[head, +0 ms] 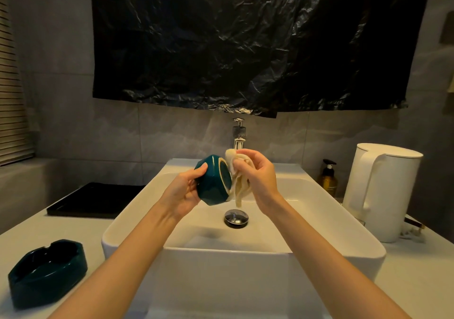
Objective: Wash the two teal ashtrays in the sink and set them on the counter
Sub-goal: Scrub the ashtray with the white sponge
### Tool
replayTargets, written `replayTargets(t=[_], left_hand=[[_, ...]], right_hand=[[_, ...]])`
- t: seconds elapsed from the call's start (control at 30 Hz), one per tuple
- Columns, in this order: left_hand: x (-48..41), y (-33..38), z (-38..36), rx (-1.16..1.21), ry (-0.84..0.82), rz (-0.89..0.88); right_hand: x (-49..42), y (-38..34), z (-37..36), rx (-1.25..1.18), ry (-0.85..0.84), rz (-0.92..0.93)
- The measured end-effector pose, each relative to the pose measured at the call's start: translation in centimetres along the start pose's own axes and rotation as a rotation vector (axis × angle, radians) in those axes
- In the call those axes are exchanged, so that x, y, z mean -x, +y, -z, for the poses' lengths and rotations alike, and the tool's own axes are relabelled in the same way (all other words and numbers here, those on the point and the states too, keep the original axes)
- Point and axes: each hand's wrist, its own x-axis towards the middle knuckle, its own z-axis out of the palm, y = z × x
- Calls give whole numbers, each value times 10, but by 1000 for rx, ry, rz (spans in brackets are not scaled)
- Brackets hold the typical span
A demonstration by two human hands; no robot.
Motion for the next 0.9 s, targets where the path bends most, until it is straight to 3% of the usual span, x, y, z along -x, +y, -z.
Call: replayTargets(t=[0.1, 0.27, 0.47, 0.7, 0.9], left_hand=[[0, 0, 0, -30, -15, 19], [0, 1, 2, -8, 1, 12], [0, 3, 4, 41, 28, -3], [-1, 1, 3, 20, -22, 42], [-1, 5, 4, 101, -29, 0]], right_hand=[[2, 3, -4, 90, -69, 44], [3, 0, -4, 12, -231, 8], [8, -2, -3, 97, -264, -29], [2, 9, -4, 151, -111, 135], [-1, 21, 0, 384, -39, 194]])
